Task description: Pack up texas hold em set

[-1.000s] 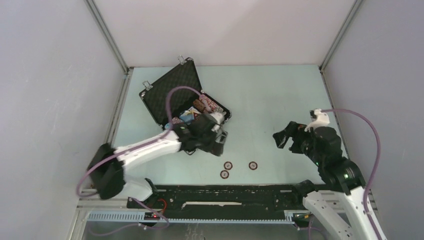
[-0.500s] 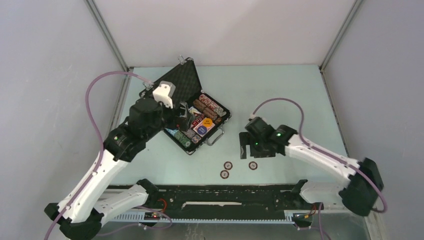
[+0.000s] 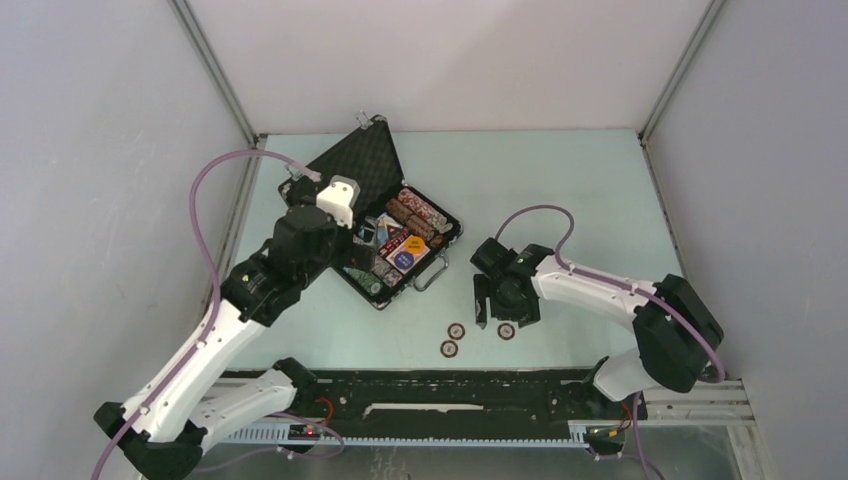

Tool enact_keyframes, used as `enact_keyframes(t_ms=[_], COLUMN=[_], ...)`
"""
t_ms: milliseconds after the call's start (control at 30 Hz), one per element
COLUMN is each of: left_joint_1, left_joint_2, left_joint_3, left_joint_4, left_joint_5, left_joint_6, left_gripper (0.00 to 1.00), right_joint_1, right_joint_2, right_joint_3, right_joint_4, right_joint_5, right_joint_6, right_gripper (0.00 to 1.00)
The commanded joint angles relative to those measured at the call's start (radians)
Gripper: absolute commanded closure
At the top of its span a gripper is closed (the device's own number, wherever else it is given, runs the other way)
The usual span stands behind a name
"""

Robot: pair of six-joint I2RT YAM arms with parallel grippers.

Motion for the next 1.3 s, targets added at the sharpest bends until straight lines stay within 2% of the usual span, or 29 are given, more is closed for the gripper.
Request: enact_keyframes(t_ms=[0,467,867,1267], left_joint_1=[0.005,0.005,0.006,0.007], left_joint_2=[-0.025,-0.037,-0.031,-0.024], left_joint_3=[-0.020,-0.032,-0.036,-0.035], left_joint_4=[0.060,0.061,0.061,0.061], left_joint_5=[-0.003,-0.038,-0.033,-0.015], left_joint_6=[0.033,0.038,0.039,0.039], left_gripper=[0.00,0.00,0.00,0.00], right_joint_1=[-0.045,-0.062,-0.056,-0.001], right_joint_2=[0.033,0.112,0.096,0.087], right_joint_3=[0.020,-0.031,-0.080,-0.080], right_joint_4=[0.016,0.097,0.142,0.112], right_joint_5=[-0.006,-0.037,-0.038,0.001], right_joint_6=[-0.023,-0.033,-0.019,0.019], right_gripper=[0.11,0.24,0.31,0.35])
